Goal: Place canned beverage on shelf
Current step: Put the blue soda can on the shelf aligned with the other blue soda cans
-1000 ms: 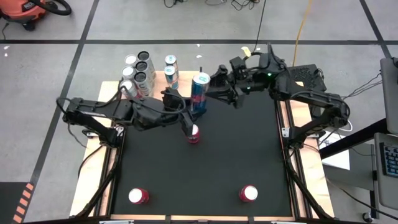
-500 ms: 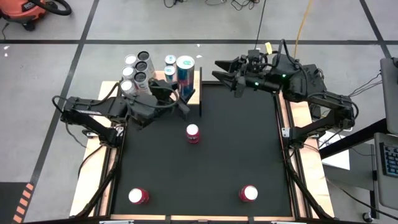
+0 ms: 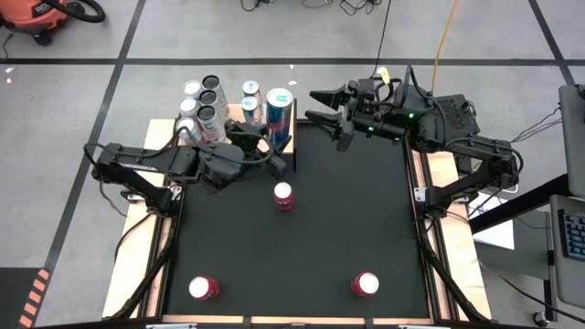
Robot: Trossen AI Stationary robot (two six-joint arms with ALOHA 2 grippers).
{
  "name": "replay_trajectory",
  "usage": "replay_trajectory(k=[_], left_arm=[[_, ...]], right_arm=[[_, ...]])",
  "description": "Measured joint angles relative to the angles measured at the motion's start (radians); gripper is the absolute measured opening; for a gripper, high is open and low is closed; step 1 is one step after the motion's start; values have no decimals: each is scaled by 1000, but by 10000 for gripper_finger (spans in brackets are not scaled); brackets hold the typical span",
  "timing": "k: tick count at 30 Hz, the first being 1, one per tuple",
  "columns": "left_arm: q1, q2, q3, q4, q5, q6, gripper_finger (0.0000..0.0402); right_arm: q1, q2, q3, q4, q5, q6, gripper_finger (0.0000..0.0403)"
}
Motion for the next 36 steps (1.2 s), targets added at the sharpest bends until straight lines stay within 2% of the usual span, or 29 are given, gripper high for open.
replay_trajectory(k=[10, 20, 27, 36], left_arm=[[8, 65, -3, 24, -1, -49, 228], [8, 73, -3, 34, 33, -49, 228], [11, 81, -3, 36, 29, -48, 228], [11, 98, -2, 30, 32, -46, 228]], right_arm=[[-9, 13, 0, -19, -49, -21, 351], [-21, 13, 0, -62, -79, -40, 352], [-23, 50, 0, -39, -158, -11, 348], [-28, 93, 0, 76, -181, 19, 330]])
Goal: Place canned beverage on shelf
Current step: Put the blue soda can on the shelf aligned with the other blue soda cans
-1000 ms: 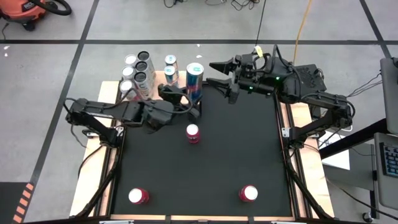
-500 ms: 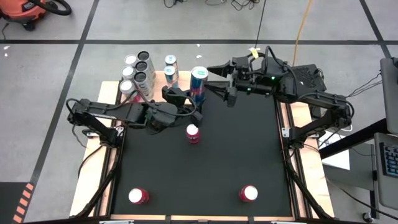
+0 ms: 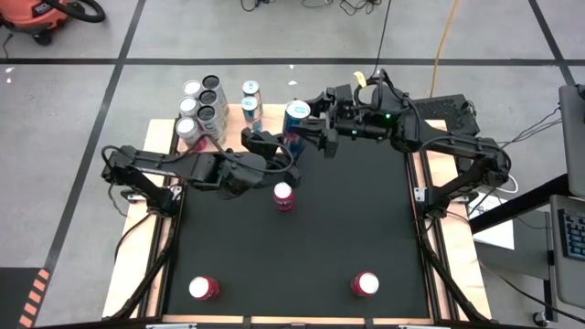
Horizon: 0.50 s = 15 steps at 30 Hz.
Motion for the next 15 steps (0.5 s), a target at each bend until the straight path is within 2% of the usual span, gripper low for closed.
replay_trajectory(k=[7, 15], left_arm=[[0, 0, 0, -2, -9, 5, 228], [0, 0, 0, -2, -10, 0, 228]], right_arm=[[-8, 0, 0, -3, 1, 2, 314], [-8, 0, 0, -2, -1, -15, 257]])
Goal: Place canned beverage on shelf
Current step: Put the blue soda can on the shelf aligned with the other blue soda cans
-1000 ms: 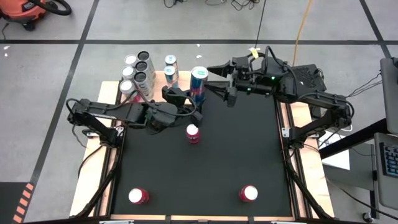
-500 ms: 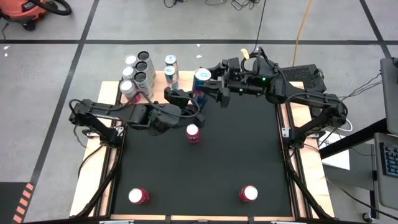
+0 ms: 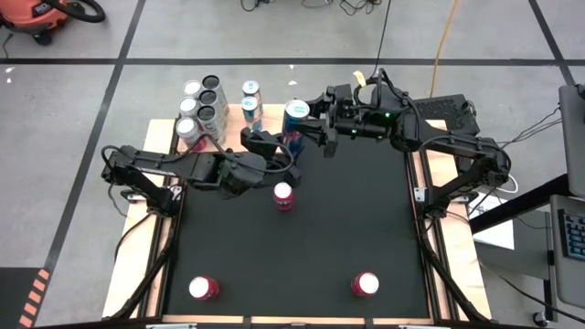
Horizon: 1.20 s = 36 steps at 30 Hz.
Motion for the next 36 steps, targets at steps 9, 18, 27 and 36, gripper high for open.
replay_trajectory(k=[9, 18, 27, 36], left_arm=[[0, 0, 0, -2, -2, 1, 243], [-3, -10, 0, 0, 8, -56, 269], [-22, -51, 1, -26, 55, -47, 298], [-37, -111, 1, -218, 70, -126, 320]], right_arm=[[0, 0, 0, 0, 0, -26, 206], [-12, 0, 0, -5, -6, -29, 207], [-26, 0, 0, -13, -1, -17, 207], [-49, 0, 0, 0, 2, -20, 208]])
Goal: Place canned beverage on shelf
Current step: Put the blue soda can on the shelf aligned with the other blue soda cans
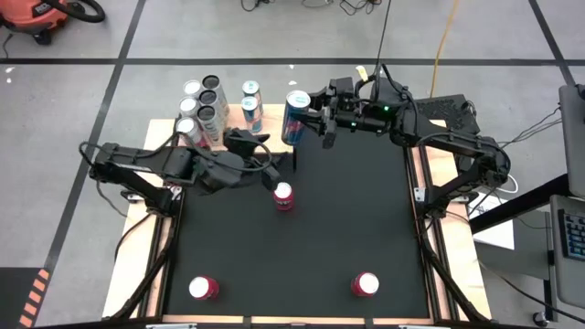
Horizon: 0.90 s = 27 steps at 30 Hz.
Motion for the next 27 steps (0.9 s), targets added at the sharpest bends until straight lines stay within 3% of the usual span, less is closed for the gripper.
replay_trajectory(k=[8, 17, 27], left_arm=[[-34, -102, 0, -169, 32, -86, 320], [-65, -297, 0, -205, 34, -87, 320], [-66, -381, 0, -242, 34, -94, 320]], right_arm=[[-24, 1, 0, -1, -109, -36, 208], [-24, 96, 0, 16, -240, -92, 208], [-57, 285, 0, 254, -325, -101, 208]])
